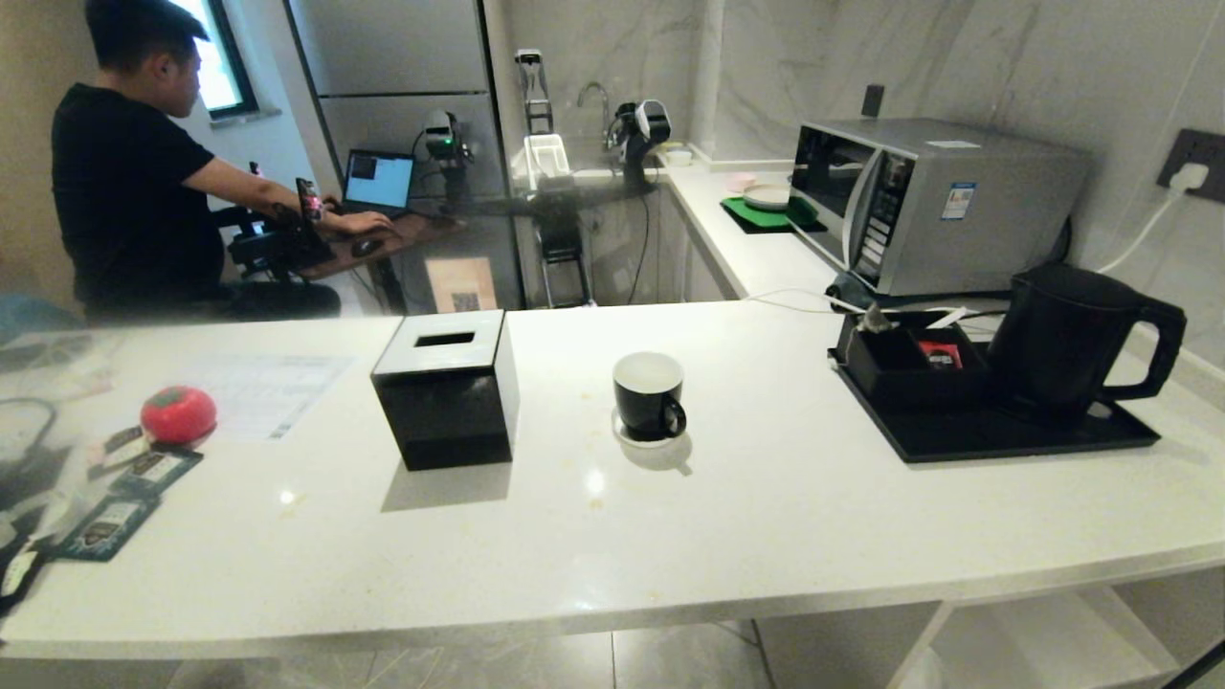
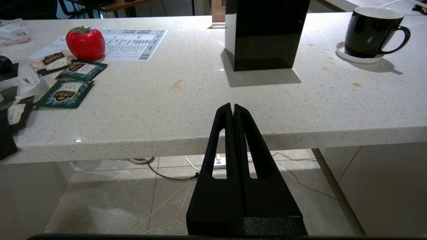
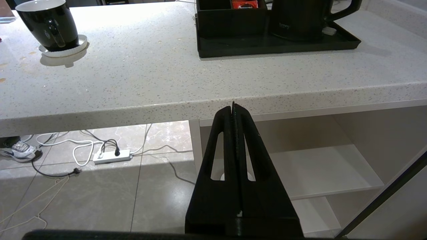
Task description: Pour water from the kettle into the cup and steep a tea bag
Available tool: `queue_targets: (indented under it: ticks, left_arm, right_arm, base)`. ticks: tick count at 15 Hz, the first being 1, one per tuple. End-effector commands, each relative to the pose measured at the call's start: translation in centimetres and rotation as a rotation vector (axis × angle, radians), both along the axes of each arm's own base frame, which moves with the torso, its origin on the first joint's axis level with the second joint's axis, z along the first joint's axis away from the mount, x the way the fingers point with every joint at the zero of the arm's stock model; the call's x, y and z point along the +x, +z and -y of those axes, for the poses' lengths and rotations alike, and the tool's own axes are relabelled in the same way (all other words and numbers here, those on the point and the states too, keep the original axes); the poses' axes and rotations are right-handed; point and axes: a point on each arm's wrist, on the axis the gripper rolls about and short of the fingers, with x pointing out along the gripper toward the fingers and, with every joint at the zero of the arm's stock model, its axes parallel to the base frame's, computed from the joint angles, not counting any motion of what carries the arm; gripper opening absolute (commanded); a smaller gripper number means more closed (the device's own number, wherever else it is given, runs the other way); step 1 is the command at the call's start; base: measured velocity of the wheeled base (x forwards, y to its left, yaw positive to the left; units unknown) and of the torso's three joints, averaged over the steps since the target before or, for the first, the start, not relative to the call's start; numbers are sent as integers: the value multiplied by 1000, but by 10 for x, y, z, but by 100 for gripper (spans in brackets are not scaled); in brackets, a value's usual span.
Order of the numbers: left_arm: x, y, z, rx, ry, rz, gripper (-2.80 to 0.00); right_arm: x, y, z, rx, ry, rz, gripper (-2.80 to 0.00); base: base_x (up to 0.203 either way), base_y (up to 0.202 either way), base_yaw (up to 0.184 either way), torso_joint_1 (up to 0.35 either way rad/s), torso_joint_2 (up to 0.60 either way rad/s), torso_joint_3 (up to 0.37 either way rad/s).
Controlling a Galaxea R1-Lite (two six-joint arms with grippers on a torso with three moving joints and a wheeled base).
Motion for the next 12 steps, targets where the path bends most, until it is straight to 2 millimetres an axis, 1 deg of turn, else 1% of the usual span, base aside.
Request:
queue_targets:
  ticks: [1,12]
  left_arm:
    - [0,0,0,-1,0,1,-280]
    - [0,0,0,0,0,1,-280]
  right_arm:
    - [0,0,0,0,0,-1,-280]
    - [0,0,0,0,0,-1,-280]
  base:
    - [0,0,0,0,0,0]
    - [0,0,0,0,0,0]
